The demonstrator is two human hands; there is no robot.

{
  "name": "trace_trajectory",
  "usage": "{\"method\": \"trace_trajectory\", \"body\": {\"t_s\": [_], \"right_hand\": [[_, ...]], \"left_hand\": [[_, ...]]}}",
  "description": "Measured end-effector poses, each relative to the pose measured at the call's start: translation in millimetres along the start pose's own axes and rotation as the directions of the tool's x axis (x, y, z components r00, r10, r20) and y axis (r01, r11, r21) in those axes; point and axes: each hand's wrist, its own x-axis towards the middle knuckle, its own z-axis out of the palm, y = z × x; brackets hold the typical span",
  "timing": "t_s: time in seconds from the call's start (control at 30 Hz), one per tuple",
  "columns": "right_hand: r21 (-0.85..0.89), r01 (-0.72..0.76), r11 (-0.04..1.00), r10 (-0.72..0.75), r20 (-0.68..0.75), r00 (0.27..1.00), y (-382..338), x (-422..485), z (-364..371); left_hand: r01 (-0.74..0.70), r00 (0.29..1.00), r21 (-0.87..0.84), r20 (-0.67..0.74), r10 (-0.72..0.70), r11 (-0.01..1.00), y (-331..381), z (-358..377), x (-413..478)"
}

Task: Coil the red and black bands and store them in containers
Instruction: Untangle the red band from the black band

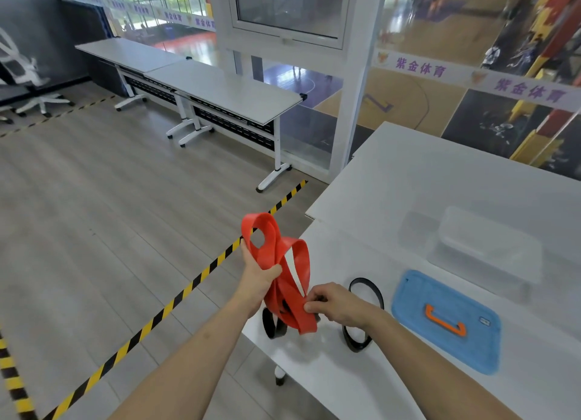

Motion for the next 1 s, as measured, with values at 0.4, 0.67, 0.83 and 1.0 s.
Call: {"method": "trace_trajectory", "body": {"t_s": [0.4, 0.67, 0.83, 1.0], "right_hand": [[0.290, -0.069, 0.955, 0.071, 0.003, 0.997, 16, -7, -15], [0.251, -0.023, 0.968, 0.022, 0.006, 1.000, 10, 2, -13], [0.123, -0.010, 0.992, 0.014, -0.026, 1.000, -1, 13, -8], [-0.010, 0.004, 1.000, -0.006, -0.151, 0.989, 3, 13, -7]], "left_hand": [[-0.030, 0.995, 0.097, 0.101, 0.021, 0.995, 14, -6, 6], [-0.051, 0.992, 0.196, 0.125, 0.026, 0.979, 27, 2, 3], [-0.122, 0.989, 0.229, 0.104, 0.101, 0.966, 17, 19, -7], [-0.151, 0.983, 0.452, 0.159, 0.087, 0.879, 7, 11, -2]]}}
